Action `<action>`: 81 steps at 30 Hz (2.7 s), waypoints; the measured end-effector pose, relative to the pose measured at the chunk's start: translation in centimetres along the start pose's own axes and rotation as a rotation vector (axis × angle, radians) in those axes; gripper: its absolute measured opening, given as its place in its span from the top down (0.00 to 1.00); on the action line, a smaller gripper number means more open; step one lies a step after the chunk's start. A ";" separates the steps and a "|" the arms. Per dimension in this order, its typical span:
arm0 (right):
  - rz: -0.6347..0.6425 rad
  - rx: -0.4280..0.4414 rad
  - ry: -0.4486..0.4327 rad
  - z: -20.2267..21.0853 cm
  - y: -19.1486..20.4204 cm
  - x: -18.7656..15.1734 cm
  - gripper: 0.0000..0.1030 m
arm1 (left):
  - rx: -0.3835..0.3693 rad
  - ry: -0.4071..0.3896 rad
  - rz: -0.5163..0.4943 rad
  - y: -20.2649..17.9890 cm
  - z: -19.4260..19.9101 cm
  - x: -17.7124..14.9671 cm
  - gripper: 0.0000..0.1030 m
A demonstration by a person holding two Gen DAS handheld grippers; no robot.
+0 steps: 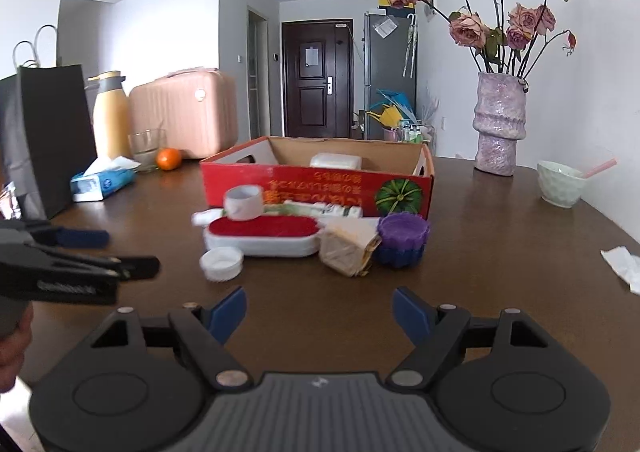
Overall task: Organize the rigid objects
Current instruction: 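Grasp the white bottle cap with left gripper while right grasps grey tape roll, then carry the bottle cap and tape roll up over the red box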
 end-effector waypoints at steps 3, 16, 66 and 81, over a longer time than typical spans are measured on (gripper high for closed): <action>0.021 0.001 0.006 -1.7 -0.7 1.1 0.23 | -0.032 0.077 0.024 -0.6 -3.3 0.3 0.36; 0.079 0.236 0.067 -10.5 4.3 6.7 0.24 | -0.113 0.104 0.065 1.4 -4.9 1.0 0.61; 0.006 -0.054 -0.166 9.1 1.0 5.6 0.59 | 0.011 -0.259 -0.014 -0.8 13.0 3.9 0.60; 0.012 -0.003 -0.313 12.8 -0.4 16.0 0.59 | -0.047 -0.382 -0.084 2.6 17.9 15.0 0.60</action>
Point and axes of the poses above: each gripper's, at about its wrist camera, not at the fingertips, and z roughly against the way its jaws point, y to its left, x to its top, the point moved 8 cm from there along -z, roughly the way its jaws point, and after that the axes turned 6 degrees about -x, right-handed, at the moved point
